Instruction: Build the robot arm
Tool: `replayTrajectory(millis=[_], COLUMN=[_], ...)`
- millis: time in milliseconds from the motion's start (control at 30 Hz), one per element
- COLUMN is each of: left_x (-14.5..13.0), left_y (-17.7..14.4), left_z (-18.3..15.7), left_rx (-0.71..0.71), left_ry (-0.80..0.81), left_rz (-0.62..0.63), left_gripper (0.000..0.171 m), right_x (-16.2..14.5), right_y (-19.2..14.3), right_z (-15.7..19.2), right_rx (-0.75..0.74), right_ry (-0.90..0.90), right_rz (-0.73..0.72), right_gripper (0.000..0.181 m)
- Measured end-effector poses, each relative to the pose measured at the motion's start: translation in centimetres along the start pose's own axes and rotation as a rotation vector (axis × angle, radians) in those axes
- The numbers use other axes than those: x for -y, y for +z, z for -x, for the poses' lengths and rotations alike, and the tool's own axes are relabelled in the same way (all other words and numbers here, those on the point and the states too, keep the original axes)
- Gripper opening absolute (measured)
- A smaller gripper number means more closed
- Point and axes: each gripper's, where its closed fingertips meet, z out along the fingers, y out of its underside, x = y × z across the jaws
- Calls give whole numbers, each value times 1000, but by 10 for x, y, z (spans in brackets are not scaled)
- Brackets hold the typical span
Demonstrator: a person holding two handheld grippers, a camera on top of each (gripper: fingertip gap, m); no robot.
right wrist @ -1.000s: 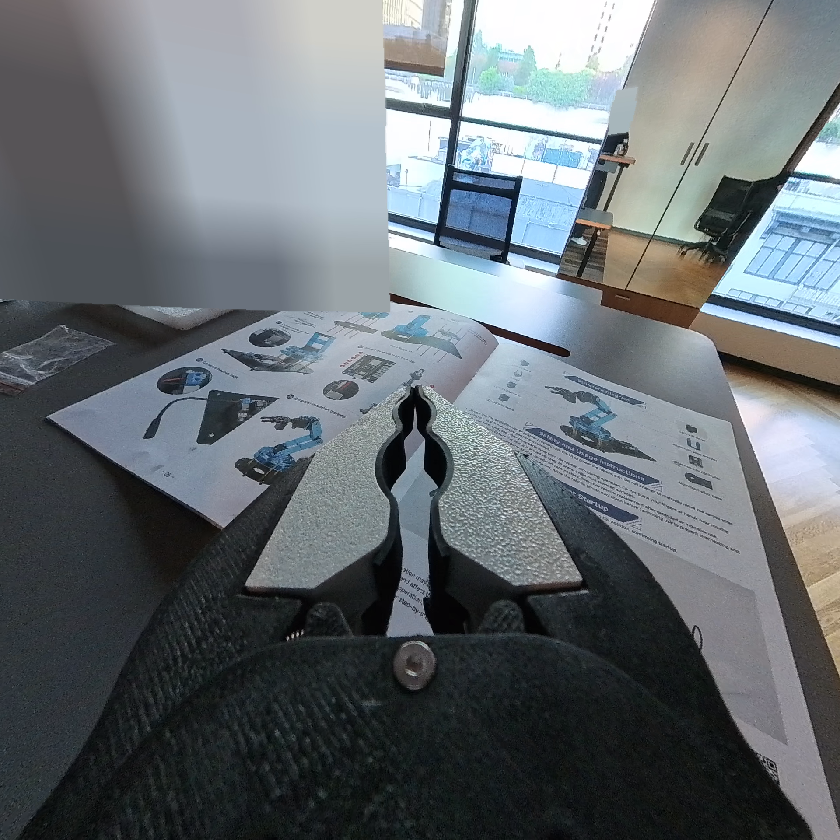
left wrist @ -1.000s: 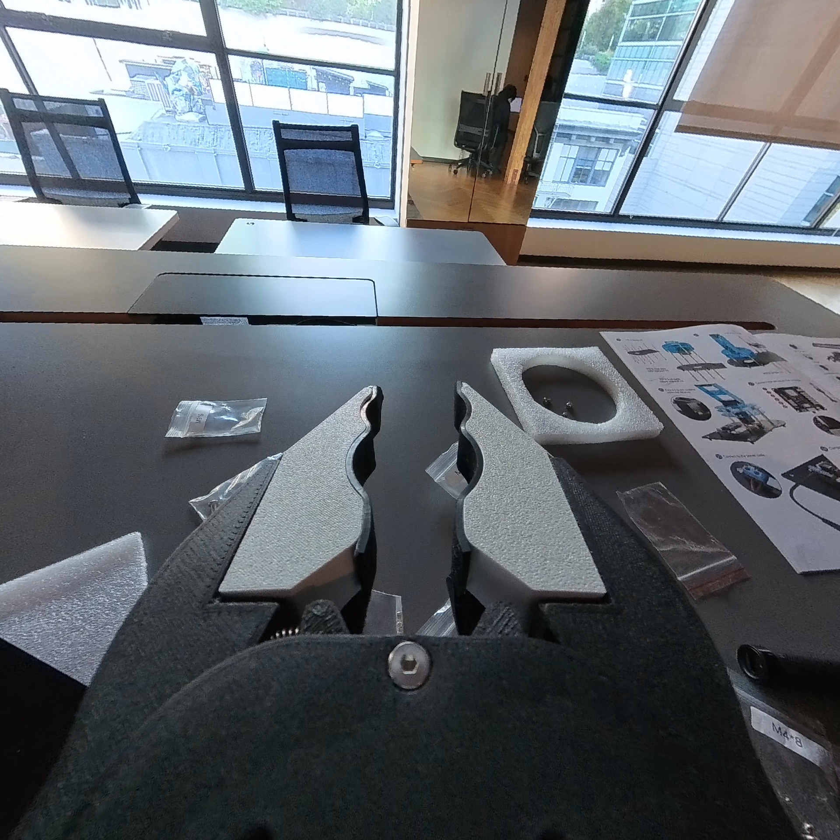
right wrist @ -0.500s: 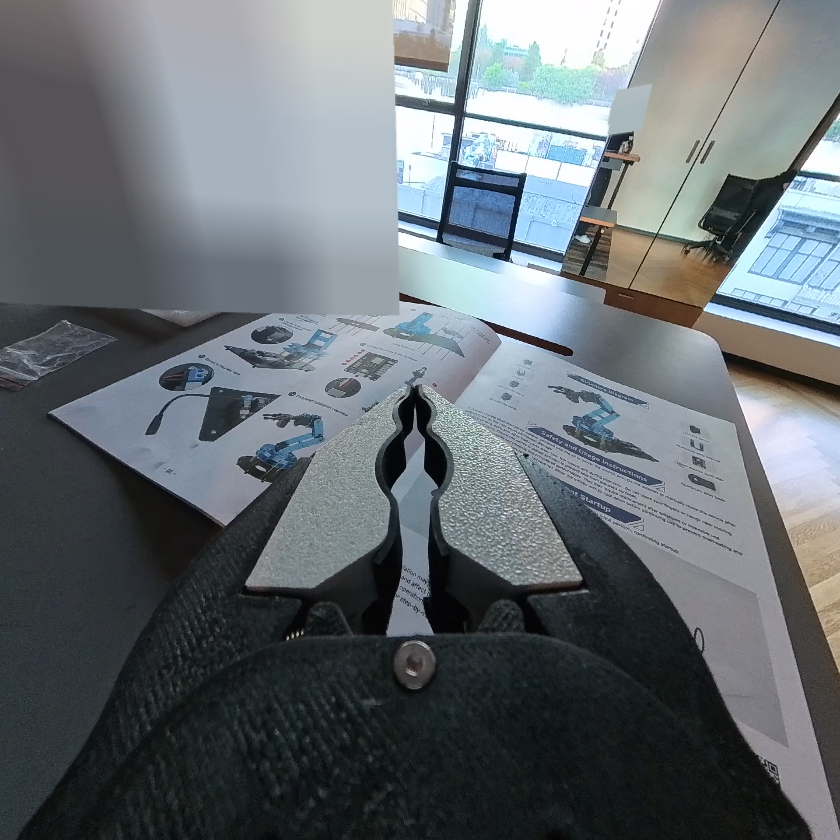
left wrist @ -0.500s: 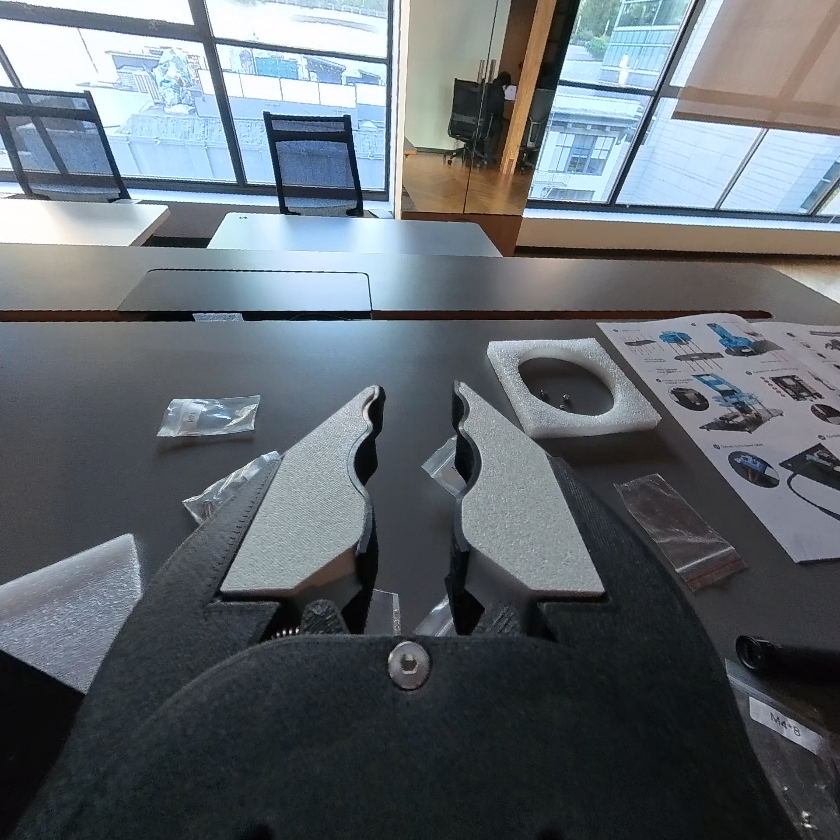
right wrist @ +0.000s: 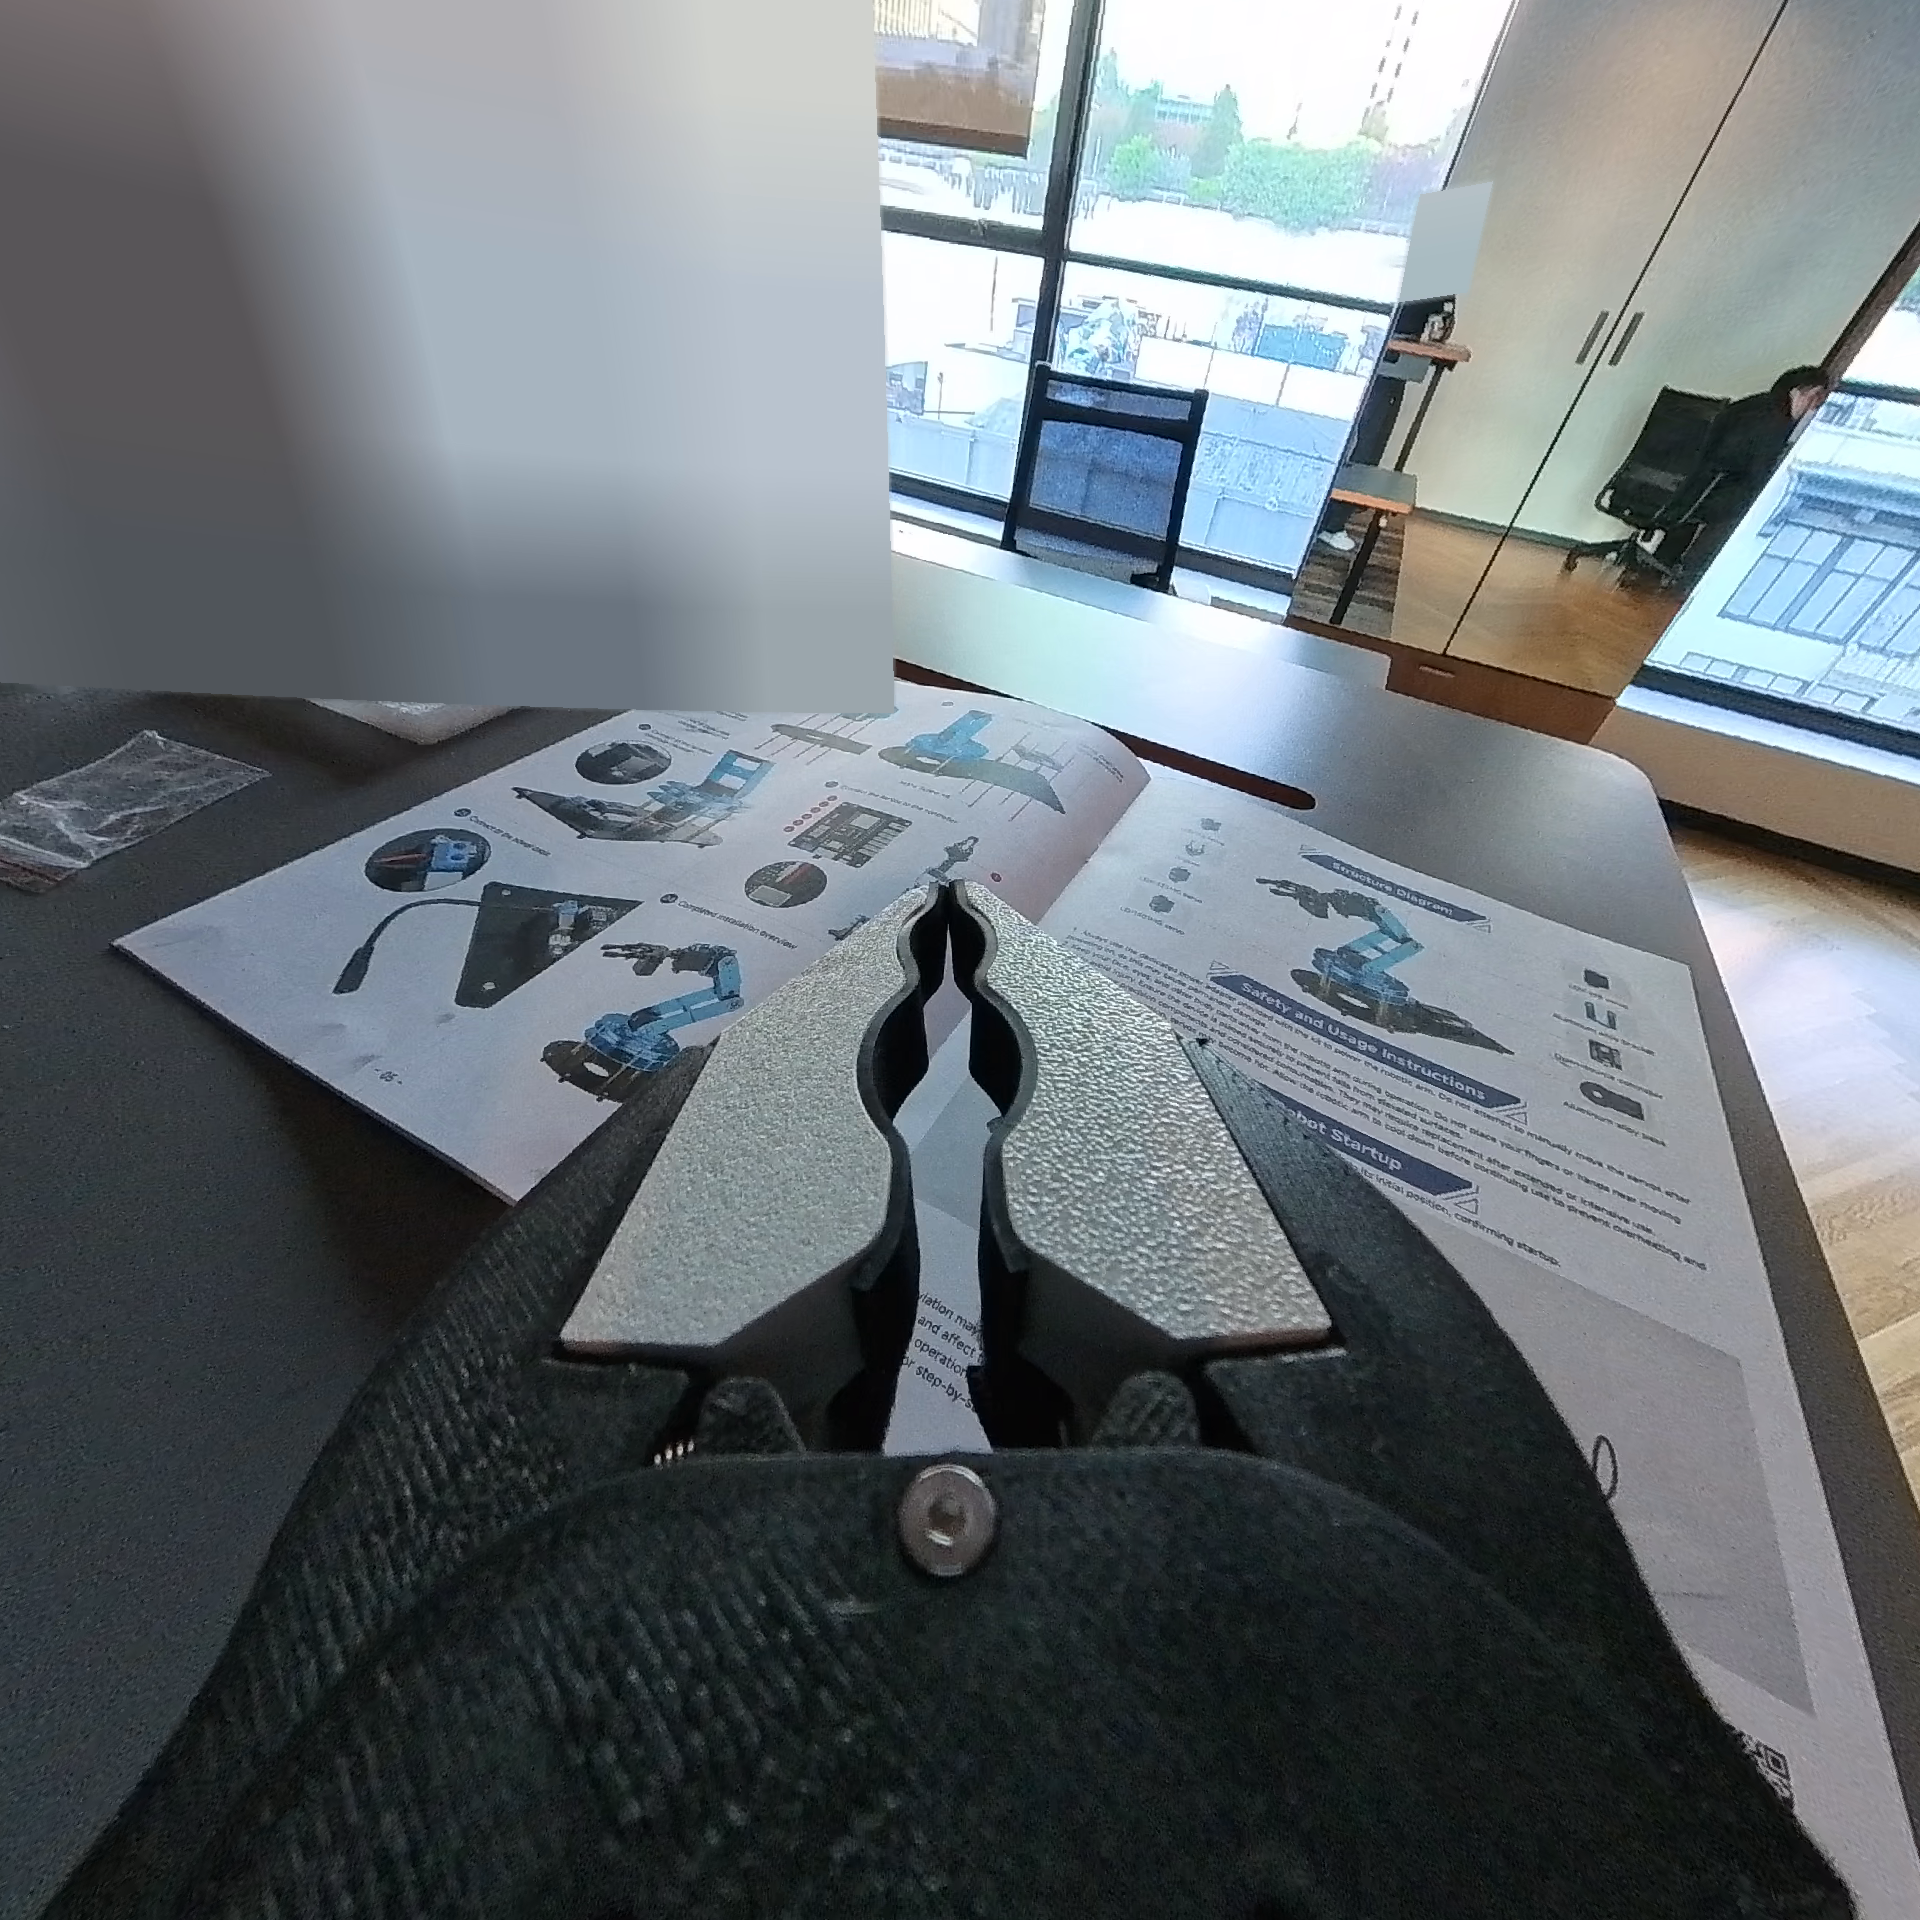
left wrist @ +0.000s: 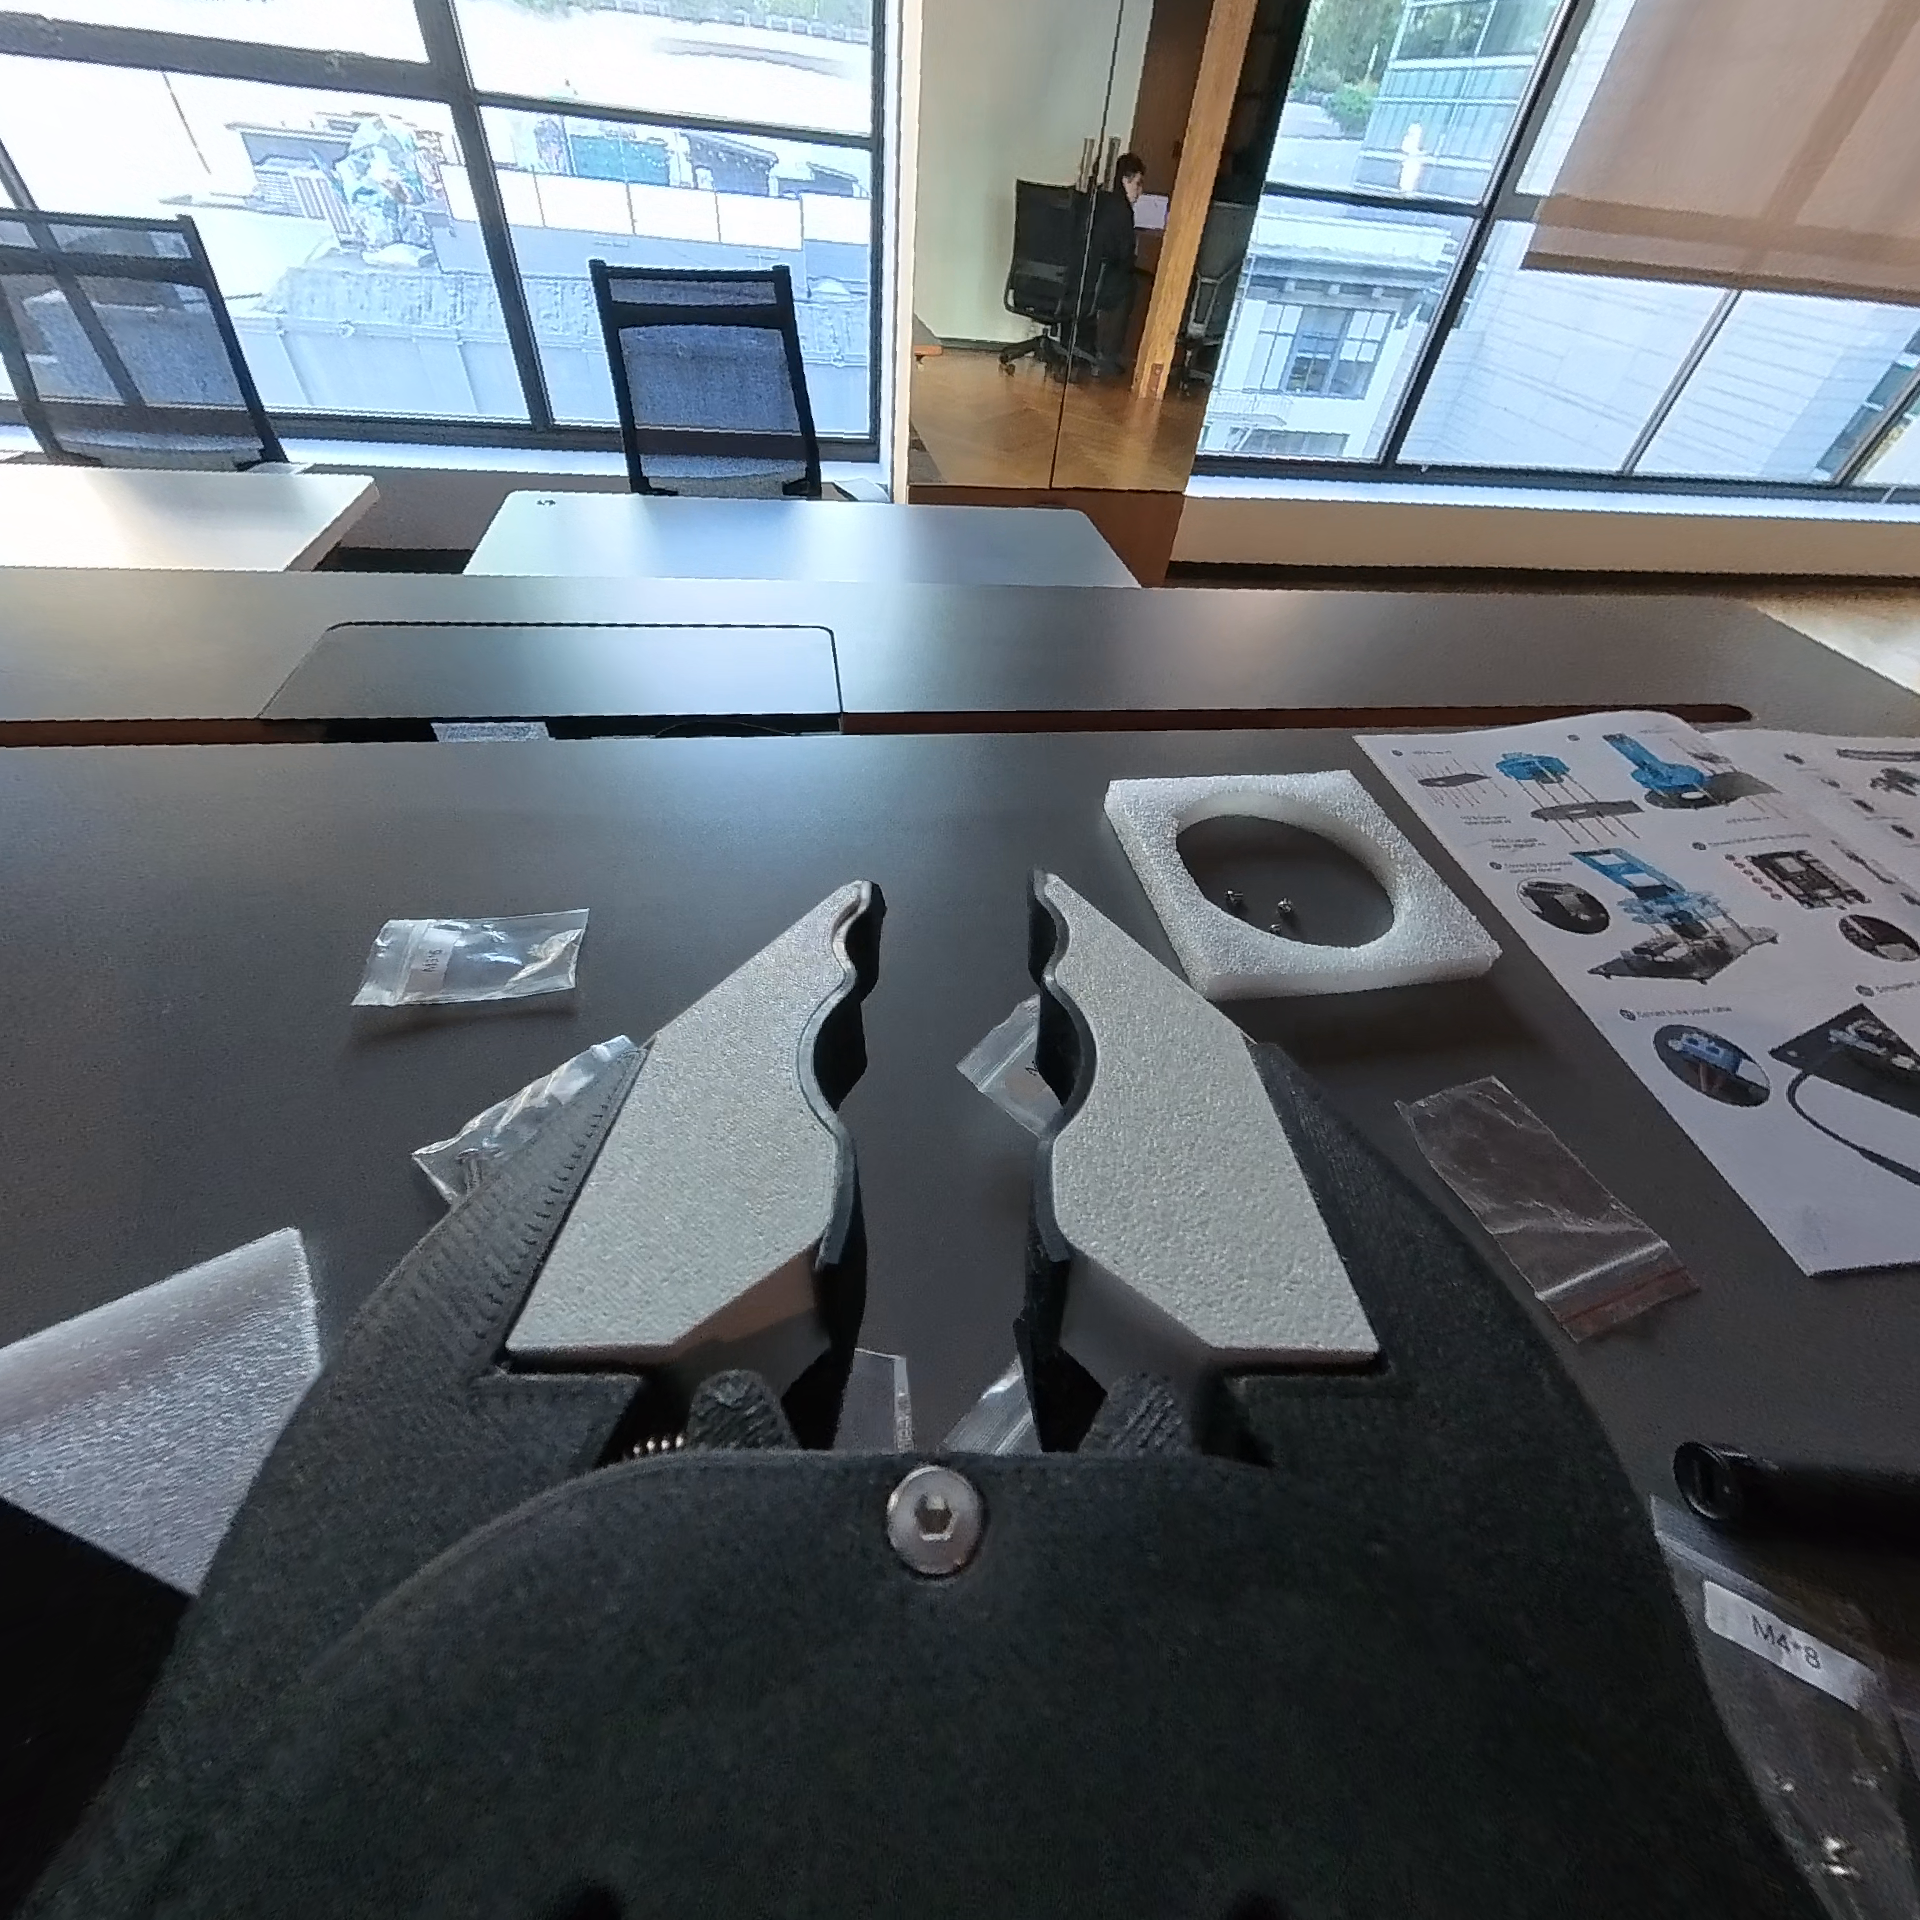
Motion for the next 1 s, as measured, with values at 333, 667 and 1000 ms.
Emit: replayTrajectory(millis=[333,667,1000], left_x=[8,54,-101], left_y=[0,-91,-358], left_z=[-36,-169,-161], left_rx=[-103,-326,28], left_ry=[202,188,-53], left_rz=[18,-120,121], left_gripper=[27,27,27], right_x=[3,32,101], right_y=[3,-9,-74], right_z=[5,28,269], right_rx=[-15,99,768], right_ry=[-66,5,6], right_rz=[-17,-139,-202], right_gripper=[0,0,14])
